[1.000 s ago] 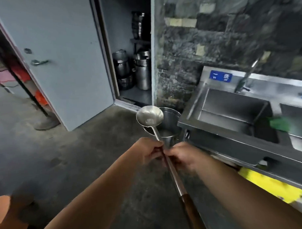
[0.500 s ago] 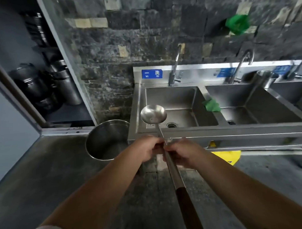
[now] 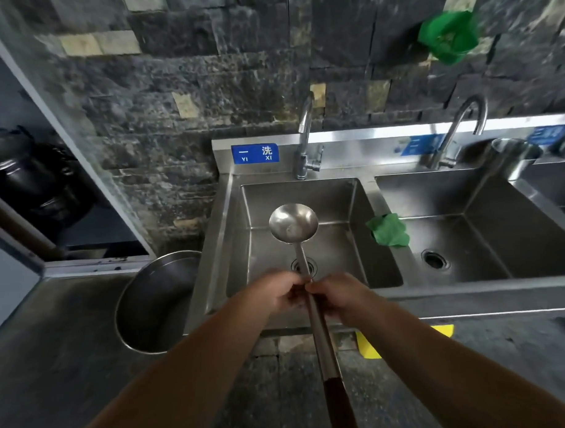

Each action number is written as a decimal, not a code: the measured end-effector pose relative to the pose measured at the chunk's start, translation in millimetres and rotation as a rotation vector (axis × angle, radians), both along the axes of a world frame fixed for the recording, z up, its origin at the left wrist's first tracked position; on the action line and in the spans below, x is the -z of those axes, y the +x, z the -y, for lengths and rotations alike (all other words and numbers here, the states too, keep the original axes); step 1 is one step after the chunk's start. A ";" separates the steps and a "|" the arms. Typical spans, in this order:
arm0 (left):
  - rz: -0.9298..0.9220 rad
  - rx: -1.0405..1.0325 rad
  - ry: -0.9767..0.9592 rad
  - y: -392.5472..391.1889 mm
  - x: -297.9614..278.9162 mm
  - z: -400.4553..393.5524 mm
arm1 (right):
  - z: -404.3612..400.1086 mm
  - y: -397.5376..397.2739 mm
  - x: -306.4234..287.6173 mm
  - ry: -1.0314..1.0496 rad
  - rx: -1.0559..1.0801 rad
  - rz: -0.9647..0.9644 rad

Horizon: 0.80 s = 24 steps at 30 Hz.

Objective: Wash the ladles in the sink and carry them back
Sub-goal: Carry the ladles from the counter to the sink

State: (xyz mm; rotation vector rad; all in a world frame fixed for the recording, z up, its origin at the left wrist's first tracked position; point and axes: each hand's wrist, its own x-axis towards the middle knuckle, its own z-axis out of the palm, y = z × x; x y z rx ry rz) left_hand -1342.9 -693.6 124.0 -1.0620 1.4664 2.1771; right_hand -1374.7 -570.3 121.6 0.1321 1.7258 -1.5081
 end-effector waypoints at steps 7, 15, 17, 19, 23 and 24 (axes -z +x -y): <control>0.029 -0.057 0.052 -91.3 19.2 14.4 | 12.8 -91.5 14.5 0.055 0.010 0.017; 0.027 -0.049 0.039 -175.8 67.2 60.0 | 49.3 -165.3 52.1 0.066 0.095 0.158; 0.031 -0.008 0.051 -196.0 83.1 75.8 | 63.8 -181.9 60.9 0.095 0.077 0.174; 0.029 0.054 0.063 -213.0 98.6 91.2 | 78.5 -197.0 73.3 0.122 0.086 0.192; 0.020 0.165 0.070 -244.6 124.5 116.9 | 106.6 -226.6 108.6 0.191 0.080 0.216; 0.026 0.184 0.065 -251.3 131.5 122.7 | 113.0 -232.1 117.5 0.209 0.080 0.221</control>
